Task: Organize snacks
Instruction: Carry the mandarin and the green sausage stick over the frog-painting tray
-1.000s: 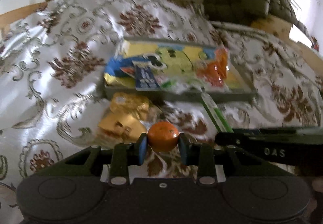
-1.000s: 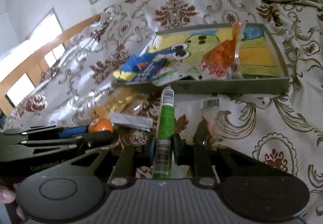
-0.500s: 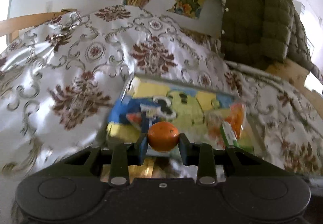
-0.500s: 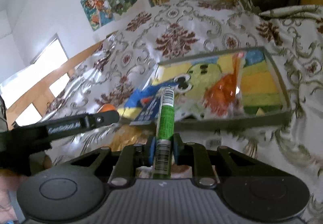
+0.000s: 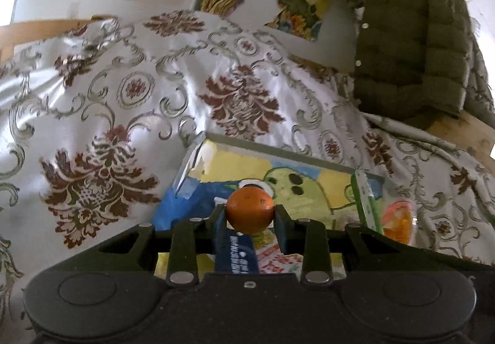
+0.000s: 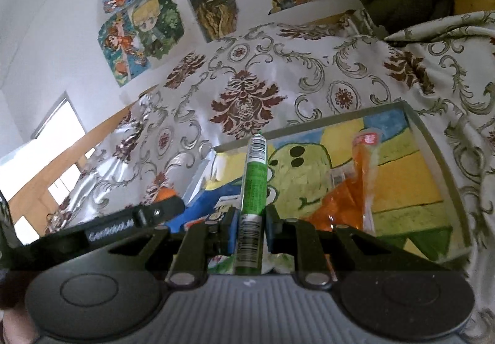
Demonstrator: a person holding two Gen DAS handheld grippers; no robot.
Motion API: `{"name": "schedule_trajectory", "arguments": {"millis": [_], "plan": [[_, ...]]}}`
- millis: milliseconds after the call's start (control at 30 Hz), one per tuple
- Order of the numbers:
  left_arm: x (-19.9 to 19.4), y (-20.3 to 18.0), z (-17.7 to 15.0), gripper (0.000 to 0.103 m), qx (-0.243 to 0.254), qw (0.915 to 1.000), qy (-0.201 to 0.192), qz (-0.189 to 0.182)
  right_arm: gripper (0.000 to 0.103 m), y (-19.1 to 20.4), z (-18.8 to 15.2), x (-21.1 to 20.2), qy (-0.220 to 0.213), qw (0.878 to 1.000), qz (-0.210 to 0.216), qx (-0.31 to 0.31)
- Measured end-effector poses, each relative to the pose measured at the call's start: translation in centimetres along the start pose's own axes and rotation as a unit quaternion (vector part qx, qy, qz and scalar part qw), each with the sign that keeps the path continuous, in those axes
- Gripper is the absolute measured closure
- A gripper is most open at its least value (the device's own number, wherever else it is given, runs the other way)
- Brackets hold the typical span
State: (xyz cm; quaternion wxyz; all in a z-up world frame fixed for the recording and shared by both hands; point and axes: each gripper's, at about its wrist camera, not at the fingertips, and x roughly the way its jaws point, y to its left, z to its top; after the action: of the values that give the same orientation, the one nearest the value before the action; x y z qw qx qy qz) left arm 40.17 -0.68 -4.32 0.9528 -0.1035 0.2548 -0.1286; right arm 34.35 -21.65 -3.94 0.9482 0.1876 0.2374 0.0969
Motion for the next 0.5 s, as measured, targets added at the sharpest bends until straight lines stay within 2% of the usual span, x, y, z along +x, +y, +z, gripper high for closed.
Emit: {"name": "schedule_trajectory", "arguments": {"millis": [300,500], "plan": [[2.2,2.0,-0.2,0.068,-0.021,0.9993,0.022,0.021,0.083,0.1,-0.9,4.1,0.009,1.000,-0.015,-0.013],[3.0,1.1,-1.1,0.068,0.004,0.9993,0.033,0.017,0.083,1.1,-1.8,5.2,0.011,0.998,-0.024,-0.049]]}}
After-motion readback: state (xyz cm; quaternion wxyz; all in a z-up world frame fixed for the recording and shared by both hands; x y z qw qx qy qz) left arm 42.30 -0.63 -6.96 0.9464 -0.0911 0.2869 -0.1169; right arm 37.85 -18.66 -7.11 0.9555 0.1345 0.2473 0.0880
